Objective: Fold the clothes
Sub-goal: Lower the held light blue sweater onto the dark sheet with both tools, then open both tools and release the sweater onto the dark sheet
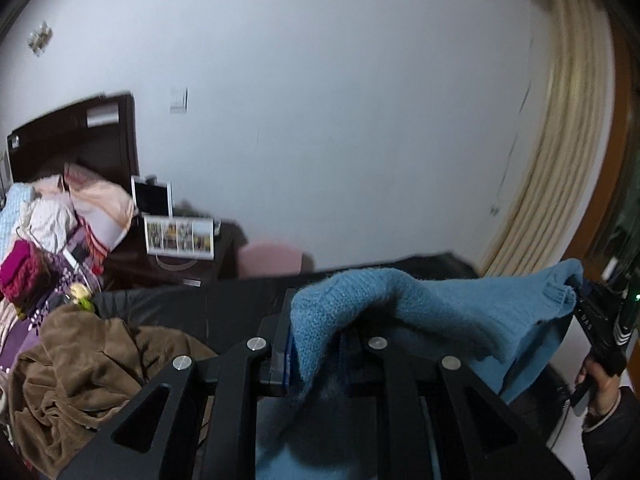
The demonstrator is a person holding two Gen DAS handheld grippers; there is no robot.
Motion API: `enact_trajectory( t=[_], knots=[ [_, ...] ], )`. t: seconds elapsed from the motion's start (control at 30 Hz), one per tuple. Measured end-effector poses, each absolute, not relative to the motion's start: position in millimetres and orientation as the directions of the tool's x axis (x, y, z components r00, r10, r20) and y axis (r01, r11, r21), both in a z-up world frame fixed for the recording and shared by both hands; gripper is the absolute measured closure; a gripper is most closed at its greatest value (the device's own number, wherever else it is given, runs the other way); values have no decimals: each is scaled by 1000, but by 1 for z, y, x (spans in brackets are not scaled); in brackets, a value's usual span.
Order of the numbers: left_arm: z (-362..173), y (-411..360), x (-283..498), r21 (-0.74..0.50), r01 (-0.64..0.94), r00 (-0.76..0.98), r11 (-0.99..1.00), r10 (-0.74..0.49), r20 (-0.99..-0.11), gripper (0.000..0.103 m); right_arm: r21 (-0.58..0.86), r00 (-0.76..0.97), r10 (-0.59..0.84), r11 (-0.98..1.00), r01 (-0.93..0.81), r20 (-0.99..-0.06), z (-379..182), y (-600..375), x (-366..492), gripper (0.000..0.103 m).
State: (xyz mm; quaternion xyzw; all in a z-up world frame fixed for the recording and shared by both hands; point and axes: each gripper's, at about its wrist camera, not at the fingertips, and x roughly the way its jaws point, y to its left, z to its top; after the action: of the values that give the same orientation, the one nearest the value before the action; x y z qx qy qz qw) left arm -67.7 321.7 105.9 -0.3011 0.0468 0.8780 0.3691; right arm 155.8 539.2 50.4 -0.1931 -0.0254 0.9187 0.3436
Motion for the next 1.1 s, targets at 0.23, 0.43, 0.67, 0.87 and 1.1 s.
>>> enact_trajectory(
  t=[0.23,0.43,0.67,0.87,1.1],
  knots=[
    [43,359,-140,-154,-634,-496,-758,551,-671,84,-184,-645,605,-780,-598,-467,-10,572,98,89],
    [-1,384,-187,-150,-612,-456,-777,501,-736,84,-172,-607,572,-790,-588,-551,-36,604,52,89],
    [-49,408,-227,-121,-589,-413,-799,427,-804,84,-169,-546,536,-796,-582,-644,-74,631,4,89],
    [-94,425,-248,-40,-541,-388,-840,291,-875,66,-167,-478,484,-809,-564,-733,-109,647,-29,77],
    [-120,420,-263,-15,-464,-373,-885,211,-903,50,-128,-444,447,-802,-583,-777,-122,659,-31,31]
  ],
)
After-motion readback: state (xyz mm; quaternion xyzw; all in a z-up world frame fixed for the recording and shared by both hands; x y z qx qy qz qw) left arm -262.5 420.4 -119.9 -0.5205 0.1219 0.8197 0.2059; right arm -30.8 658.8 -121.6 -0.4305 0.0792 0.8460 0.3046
